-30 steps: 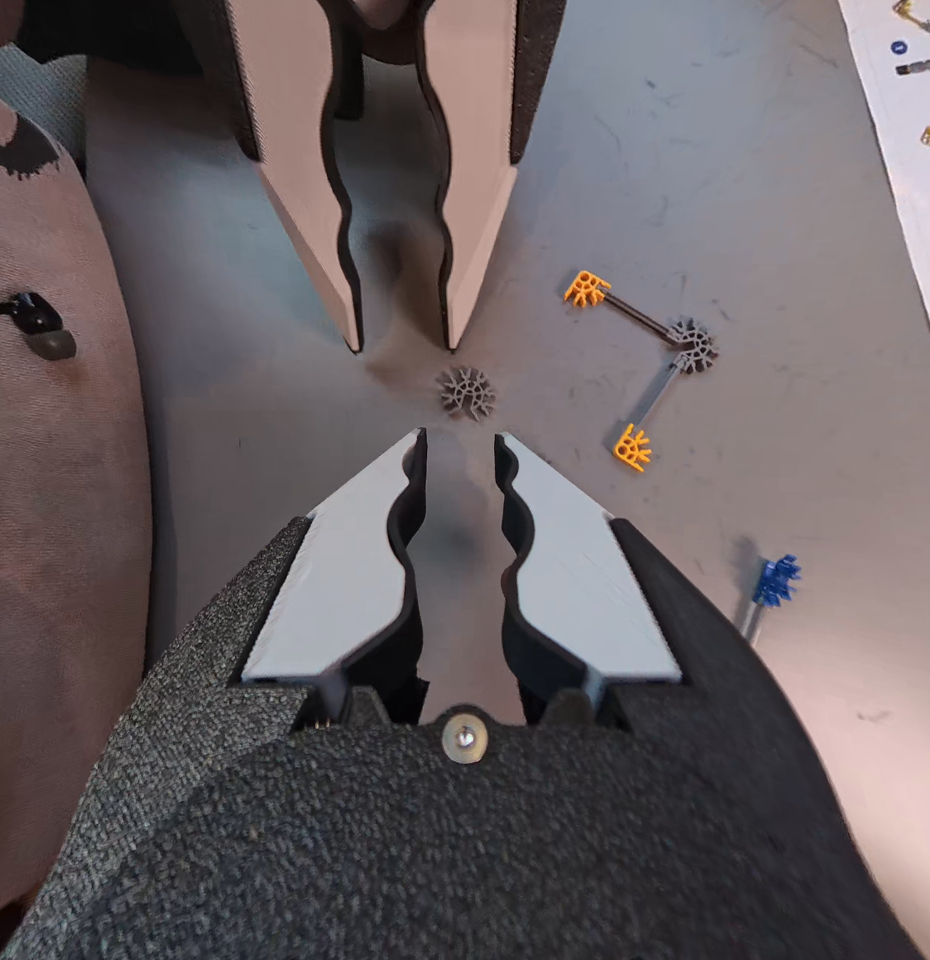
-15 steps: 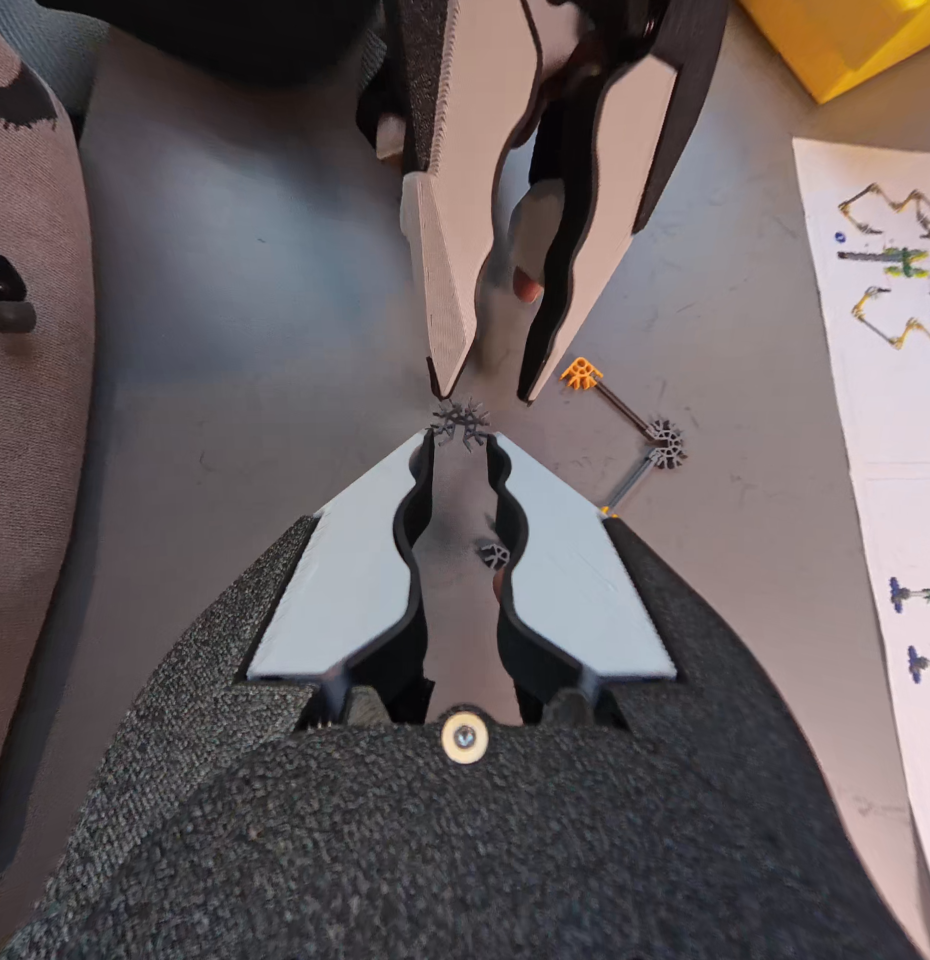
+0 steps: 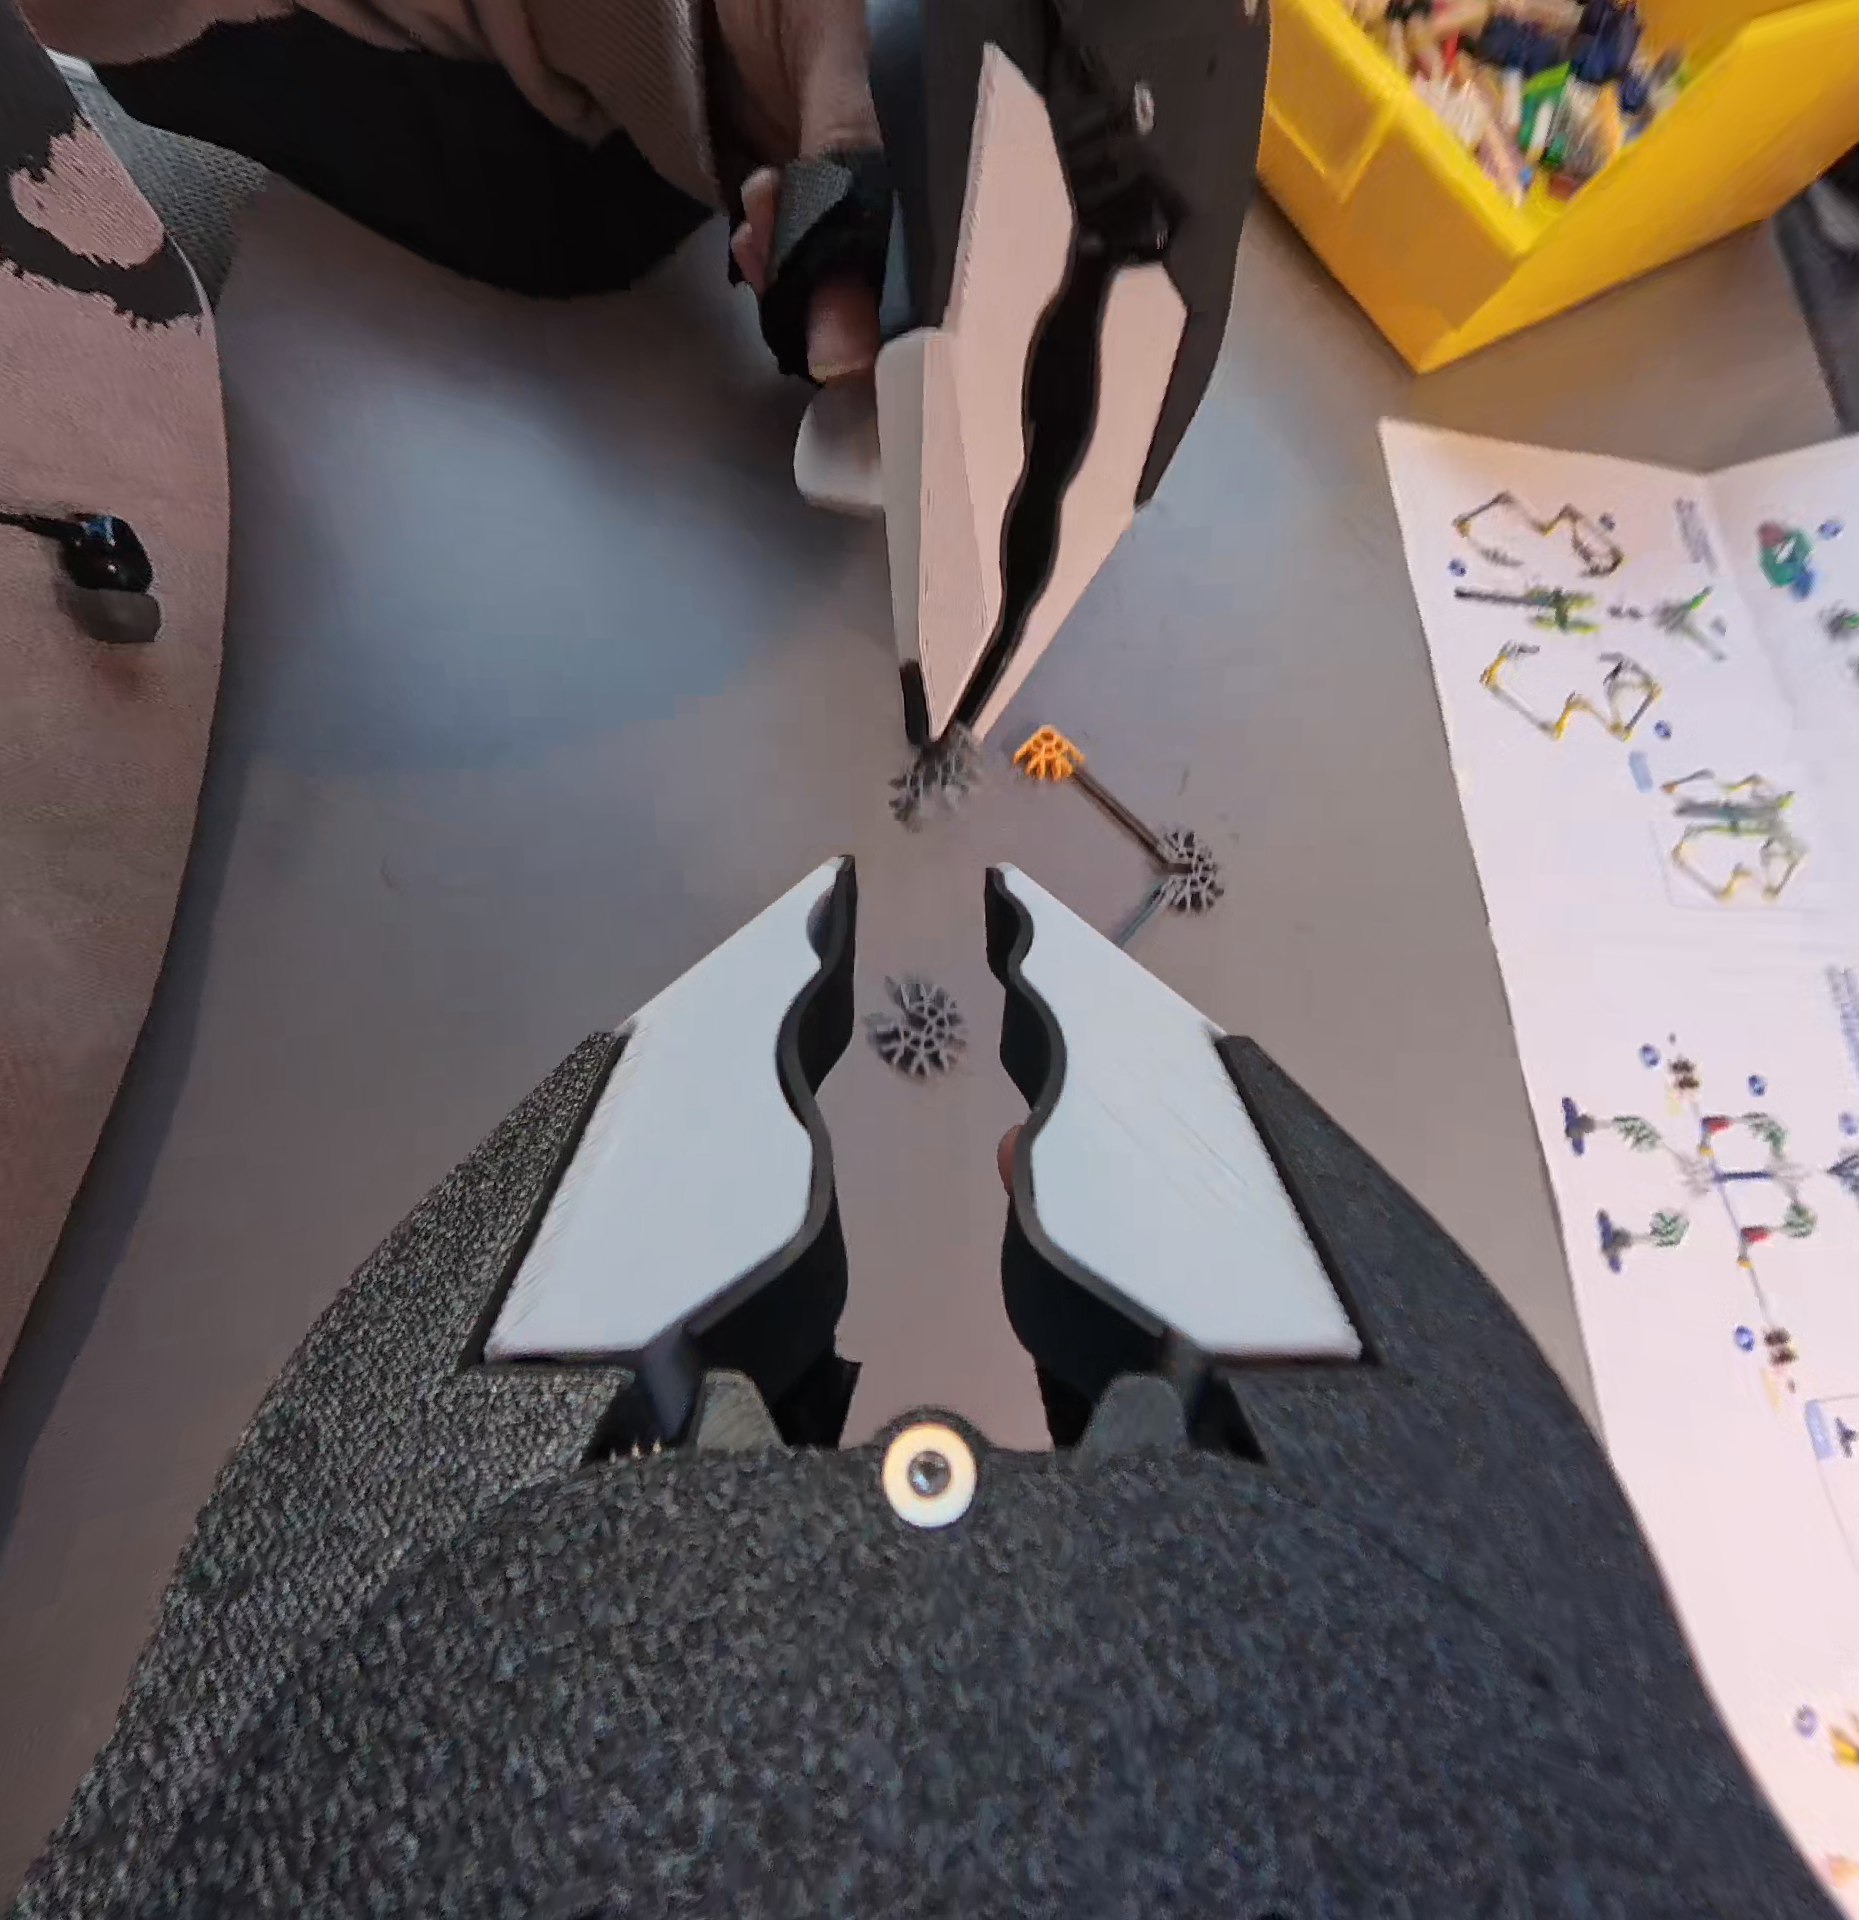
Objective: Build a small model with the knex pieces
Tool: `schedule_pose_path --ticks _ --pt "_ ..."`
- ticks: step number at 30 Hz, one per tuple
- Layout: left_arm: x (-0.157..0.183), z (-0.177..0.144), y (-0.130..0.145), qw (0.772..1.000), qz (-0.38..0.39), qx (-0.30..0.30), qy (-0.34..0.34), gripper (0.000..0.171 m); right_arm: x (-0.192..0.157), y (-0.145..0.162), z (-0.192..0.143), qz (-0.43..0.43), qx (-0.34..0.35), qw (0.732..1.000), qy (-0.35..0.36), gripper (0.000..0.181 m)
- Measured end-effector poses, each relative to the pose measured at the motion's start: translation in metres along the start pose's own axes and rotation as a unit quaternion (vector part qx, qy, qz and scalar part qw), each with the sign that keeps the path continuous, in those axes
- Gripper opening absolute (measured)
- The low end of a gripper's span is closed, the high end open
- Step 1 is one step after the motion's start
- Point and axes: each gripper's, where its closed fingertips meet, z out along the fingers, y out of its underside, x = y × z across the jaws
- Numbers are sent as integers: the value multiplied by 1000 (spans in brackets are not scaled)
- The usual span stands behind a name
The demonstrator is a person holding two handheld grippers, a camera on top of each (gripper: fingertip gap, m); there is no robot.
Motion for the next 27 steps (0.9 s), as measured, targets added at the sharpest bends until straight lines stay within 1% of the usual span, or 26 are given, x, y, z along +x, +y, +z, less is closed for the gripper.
schedule_pose_path --ticks 2,4,7,10,13,16,22,27 --pt "-4 -1 -1 1000 9 1 -19 3 -1 20 -4 37 -33 998 -39 23" --pt "-7 -2 -1 999 12 -1 -32 3 1 37 -2 60 -60 995 -51 23" --pt "-17 1 8 997 14 -27 -65 3 1 45 6 72 -77 993 -57 23" --pt "-23 4 16 995 8 -47 -84 3 -1 53 13 60 -110 991 -54 23" --pt "-25 7 24 993 9 -69 -95 4 -2 51 14 75 -112 989 -59 21" --pt "-25 9 26 991 17 -79 -104 4 -2 50 14 70 -110 990 -52 21" --pt "-26 7 30 988 38 -94 -117 6 3 38 11 83 -65 993 -45 20" --pt "-28 3 28 988 34 -90 -117 8 7 23 7 84 -23 996 -31 21"
